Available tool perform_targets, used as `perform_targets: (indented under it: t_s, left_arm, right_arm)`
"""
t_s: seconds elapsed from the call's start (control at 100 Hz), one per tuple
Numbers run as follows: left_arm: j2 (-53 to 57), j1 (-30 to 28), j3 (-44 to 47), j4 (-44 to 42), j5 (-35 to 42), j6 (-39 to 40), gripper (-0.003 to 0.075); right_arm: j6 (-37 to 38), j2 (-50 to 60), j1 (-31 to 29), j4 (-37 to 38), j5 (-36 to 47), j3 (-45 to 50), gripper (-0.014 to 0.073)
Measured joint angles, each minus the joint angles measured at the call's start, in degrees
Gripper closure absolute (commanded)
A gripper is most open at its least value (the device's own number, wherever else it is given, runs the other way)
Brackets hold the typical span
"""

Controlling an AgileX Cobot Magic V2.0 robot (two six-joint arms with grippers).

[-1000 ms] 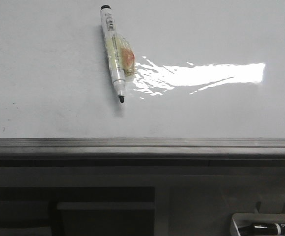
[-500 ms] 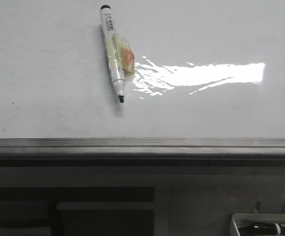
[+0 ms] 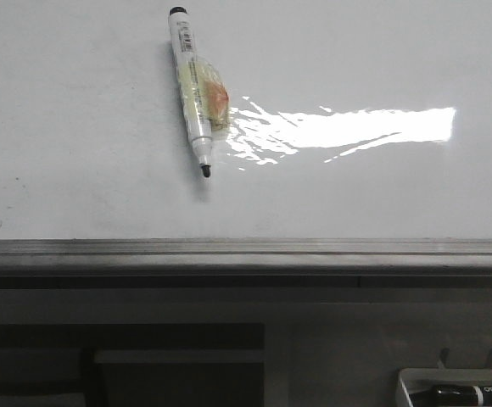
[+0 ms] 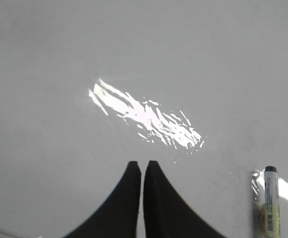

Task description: Write number 5 on whiteboard

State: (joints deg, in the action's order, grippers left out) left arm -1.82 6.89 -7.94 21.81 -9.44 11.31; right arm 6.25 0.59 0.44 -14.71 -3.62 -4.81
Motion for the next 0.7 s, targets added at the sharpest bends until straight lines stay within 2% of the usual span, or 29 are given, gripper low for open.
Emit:
perform_targets:
  t_s: [0.08, 0.17, 0.24, 0.3, 0.36, 0.4, 0.45, 0.56, 0.7]
  left_arm:
    - [-4.6, 0.0, -4.7, -4.7, -5.1, -1.4, 0.0739]
    - [-10.8, 0.0, -10.0, -7.0, -10.9, -5.4, 0.0700]
    - [-15.9, 0.0, -13.3, -6.9, -14.1, -9.1, 0.0597]
    - [-19.8, 0.0, -15.3, -5.2, -15.9, -12.3, 0.0470]
    - [-23.8, 0.9, -16.8, -2.1, -16.8, -16.1, 0.0355]
    - [-26.3, 2.1, -17.5, 1.1, -17.1, -18.8, 0.0307]
    - [-29.2, 3.9, -18.1, 5.5, -17.4, -22.2, 0.0290]
    - [-35.5, 9.3, -18.9, 14.2, -17.9, -28.6, 0.0318]
    - [-43.3, 17.3, -20.3, 18.1, -13.9, -30.9, 0.0337]
  right_arm:
    - [0.0, 0.0, 0.7, 3.6, -5.4, -3.5, 0.0613]
    - [0.0, 0.0, 1.5, 7.0, -11.8, -6.6, 0.0495]
    - [0.0, -0.5, 2.0, 8.1, -16.1, -8.5, 0.0365]
    - [0.0, -1.8, 2.6, 8.5, -18.3, -9.6, 0.0263]
    - [0.0, -3.9, 3.3, 8.8, -19.5, -10.7, 0.0210]
    - [0.0, -5.4, 4.1, 8.8, -19.8, -11.4, 0.0201]
    - [0.0, -7.2, 4.9, 8.8, -20.1, -12.3, 0.0207]
    - [-0.9, -11.5, 7.2, 8.8, -20.1, -14.2, 0.0207]
    - [-1.5, -16.2, 10.2, 8.8, -17.9, -15.5, 0.0207]
